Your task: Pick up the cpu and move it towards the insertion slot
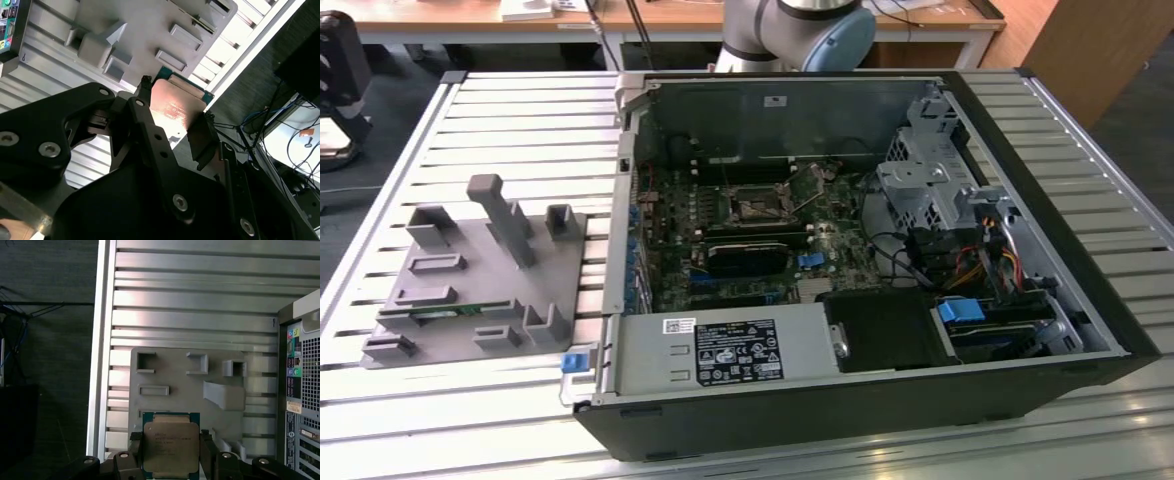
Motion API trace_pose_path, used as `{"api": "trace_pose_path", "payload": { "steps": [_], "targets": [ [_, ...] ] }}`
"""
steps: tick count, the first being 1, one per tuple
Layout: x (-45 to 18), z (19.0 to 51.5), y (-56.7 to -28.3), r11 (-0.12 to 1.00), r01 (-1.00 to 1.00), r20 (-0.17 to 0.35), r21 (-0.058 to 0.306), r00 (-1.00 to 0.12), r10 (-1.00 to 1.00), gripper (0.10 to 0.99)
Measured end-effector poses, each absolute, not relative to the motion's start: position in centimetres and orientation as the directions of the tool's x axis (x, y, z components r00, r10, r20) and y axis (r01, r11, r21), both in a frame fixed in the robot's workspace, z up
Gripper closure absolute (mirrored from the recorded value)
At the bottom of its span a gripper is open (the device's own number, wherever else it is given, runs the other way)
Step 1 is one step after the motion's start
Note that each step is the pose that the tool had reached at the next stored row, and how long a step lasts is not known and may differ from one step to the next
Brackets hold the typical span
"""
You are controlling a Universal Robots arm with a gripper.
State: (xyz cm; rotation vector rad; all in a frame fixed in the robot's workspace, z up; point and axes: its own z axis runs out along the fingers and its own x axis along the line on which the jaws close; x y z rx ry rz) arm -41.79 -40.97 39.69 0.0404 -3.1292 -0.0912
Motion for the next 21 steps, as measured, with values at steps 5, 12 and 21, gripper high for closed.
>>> {"api": "trace_pose_path", "payload": {
  "steps": [5,12,21],
  "targets": [
    [-40.9,39.7,-41.0,0.998,-0.025,0.013,0.058,-1.0,-0.026,0.545],
    [-39.9,39.8,-41.0,0.998,-0.025,0.017,0.059,-1.0,-0.026,0.545],
    [-38.5,39.9,-41.0,0.998,-0.025,0.023,0.059,-0.999,-0.026,0.545]
  ]
}}
